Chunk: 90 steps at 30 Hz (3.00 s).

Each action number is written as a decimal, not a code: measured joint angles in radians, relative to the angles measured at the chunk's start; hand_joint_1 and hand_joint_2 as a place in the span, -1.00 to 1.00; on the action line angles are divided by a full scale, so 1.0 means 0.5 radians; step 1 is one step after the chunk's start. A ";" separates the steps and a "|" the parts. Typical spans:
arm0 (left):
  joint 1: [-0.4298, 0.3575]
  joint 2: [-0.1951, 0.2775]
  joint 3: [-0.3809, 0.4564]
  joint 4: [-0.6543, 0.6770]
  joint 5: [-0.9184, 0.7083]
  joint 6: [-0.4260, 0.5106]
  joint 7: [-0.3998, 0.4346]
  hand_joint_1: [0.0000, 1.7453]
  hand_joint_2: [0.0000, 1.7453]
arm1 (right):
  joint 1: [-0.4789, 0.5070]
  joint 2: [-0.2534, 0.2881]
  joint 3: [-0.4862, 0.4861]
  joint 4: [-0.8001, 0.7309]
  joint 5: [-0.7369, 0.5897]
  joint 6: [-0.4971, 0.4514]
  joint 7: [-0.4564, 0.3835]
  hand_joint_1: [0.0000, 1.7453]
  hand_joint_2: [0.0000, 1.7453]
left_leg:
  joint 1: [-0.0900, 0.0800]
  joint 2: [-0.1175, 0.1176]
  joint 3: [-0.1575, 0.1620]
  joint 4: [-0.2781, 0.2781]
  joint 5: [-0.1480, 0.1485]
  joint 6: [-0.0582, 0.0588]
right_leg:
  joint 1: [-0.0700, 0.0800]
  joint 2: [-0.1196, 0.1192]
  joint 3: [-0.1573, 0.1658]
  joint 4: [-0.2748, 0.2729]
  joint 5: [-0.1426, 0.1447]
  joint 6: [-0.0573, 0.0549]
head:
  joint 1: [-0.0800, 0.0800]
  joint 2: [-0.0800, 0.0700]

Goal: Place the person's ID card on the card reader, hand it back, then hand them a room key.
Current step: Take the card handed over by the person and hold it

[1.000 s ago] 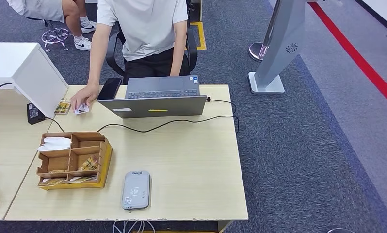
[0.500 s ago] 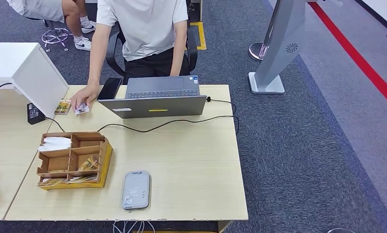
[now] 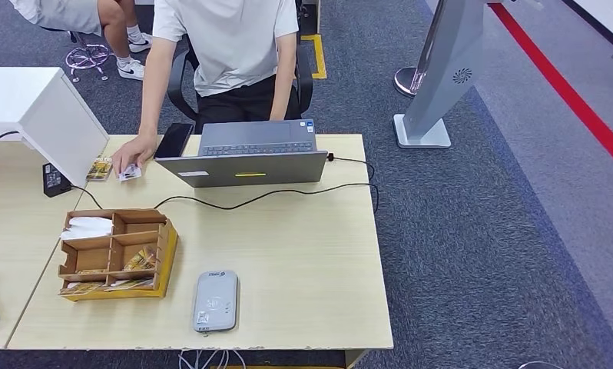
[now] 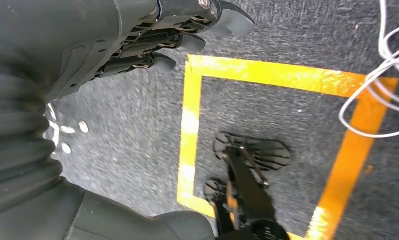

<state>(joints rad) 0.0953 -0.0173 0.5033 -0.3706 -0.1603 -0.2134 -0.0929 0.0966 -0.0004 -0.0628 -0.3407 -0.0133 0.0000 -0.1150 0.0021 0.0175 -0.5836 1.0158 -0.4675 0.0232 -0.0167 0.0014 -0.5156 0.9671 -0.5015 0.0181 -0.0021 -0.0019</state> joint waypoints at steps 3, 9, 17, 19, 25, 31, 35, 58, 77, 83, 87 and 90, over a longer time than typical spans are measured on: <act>-0.024 -0.006 0.190 0.024 -0.059 -0.081 -0.037 -1.00 1.00 | -0.020 0.000 -0.030 0.025 -0.006 0.000 -0.046 -1.00 -0.50 | 0.000 0.000 0.000 0.000 0.000 0.000 | 0.000 0.000 0.000 0.000 0.000 0.000 | 0.000 0.000; -0.069 -0.024 0.579 0.076 -0.177 -0.233 -0.111 -1.00 1.00 | -0.061 0.000 -0.093 0.078 -0.009 -0.012 -0.138 -1.00 1.00 | 0.000 0.000 0.000 0.000 0.000 0.000 | 0.000 0.000 0.000 0.000 0.000 0.000 | 0.000 0.000; -0.134 -0.141 0.999 0.040 -0.345 -0.229 -0.201 -1.00 1.00 | -0.092 0.046 -0.214 0.074 -0.003 -0.239 -0.257 -1.00 0.50 | 0.000 0.000 0.000 0.000 0.000 0.000 | 0.000 0.000 0.001 0.000 0.000 0.000 | 0.001 0.000; -0.157 -0.156 1.094 0.039 -0.379 -0.210 -0.238 -1.00 1.00 | -0.093 0.065 -0.259 0.056 0.003 -0.259 -0.269 -1.00 1.00 | 0.000 0.000 0.001 0.000 0.000 0.000 | 0.000 0.000 0.000 0.000 0.000 0.000 | 0.000 0.000; -0.205 -0.203 1.303 -0.091 -0.347 -0.274 -0.437 -1.00 1.00 | -0.073 0.099 -0.386 0.004 0.032 -0.141 -0.283 -1.00 1.00 | 0.000 0.000 0.001 0.000 0.000 0.000 | 0.001 0.000 0.000 0.000 0.000 0.000 | 0.000 0.000; -0.210 -0.278 1.356 -0.405 -0.163 -0.330 -0.559 -1.00 1.00 | -0.055 0.131 -0.519 -0.052 0.116 -0.043 -0.281 -1.00 1.00 | 0.001 0.000 0.001 0.000 0.000 0.000 | 0.000 0.000 0.001 0.000 0.000 0.000 | 0.000 0.000; -0.172 -0.312 1.337 -0.636 -0.024 -0.269 -0.609 -1.00 1.00 | -0.054 0.143 -0.587 -0.059 0.175 -0.009 -0.278 -1.00 1.00 | 0.001 0.000 0.001 0.000 0.000 0.000 | 0.000 0.000 0.000 0.000 0.000 0.000 | 0.000 0.000; -0.125 -0.401 0.705 -2.151 0.238 0.319 -0.874 -1.00 1.00 | -0.101 0.163 -0.905 -0.006 0.531 0.072 -0.245 -1.00 1.00 | 0.001 0.001 0.002 0.000 0.002 0.000 | 0.000 0.000 0.001 0.000 0.002 -0.001 | 0.003 0.000; -0.698 -0.161 -0.028 -2.405 -0.526 0.702 -0.707 -1.00 1.00 | -0.182 0.172 -1.014 0.088 0.790 0.140 -0.191 -1.00 1.00 | 0.001 0.001 0.003 0.001 0.007 0.000 | 0.000 0.001 0.001 0.001 0.005 -0.002 | 0.003 0.000; -0.908 -0.094 -0.240 -2.287 -0.761 0.599 -0.547 -1.00 1.00 | -0.197 0.174 -1.040 0.109 0.842 0.150 -0.174 -1.00 1.00 | 0.001 0.002 0.002 0.002 0.007 0.000 | 0.000 0.003 0.003 0.001 0.008 -0.001 | 0.003 0.000; -1.047 -0.047 -0.376 -2.174 -0.899 0.531 -0.446 -1.00 1.00 | -0.208 0.175 -1.057 0.121 0.875 0.167 -0.158 -1.00 1.00 | 0.001 0.002 0.002 0.002 0.008 0.000 | 0.000 0.003 0.002 0.001 0.009 -0.002 | 0.003 0.000; -1.147 -0.011 -0.477 -2.084 -1.004 0.479 -0.367 -1.00 1.00 | -0.218 0.178 -1.074 0.130 0.901 0.175 -0.152 -1.00 1.00 | 0.001 0.003 0.002 0.002 0.008 -0.001 | 0.000 0.004 0.002 0.001 0.009 -0.002 | 0.003 0.000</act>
<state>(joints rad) -0.4784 -0.0229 0.2647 -1.4125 -0.6621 0.0259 -0.2763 -0.0122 0.0888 -0.6001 -0.2755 0.4375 0.0874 -0.1911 0.0027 0.0188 -0.5826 1.0168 -0.4634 0.0228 -0.0167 0.0035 -0.5145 0.9677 -0.4969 0.0171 -0.0006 -0.0019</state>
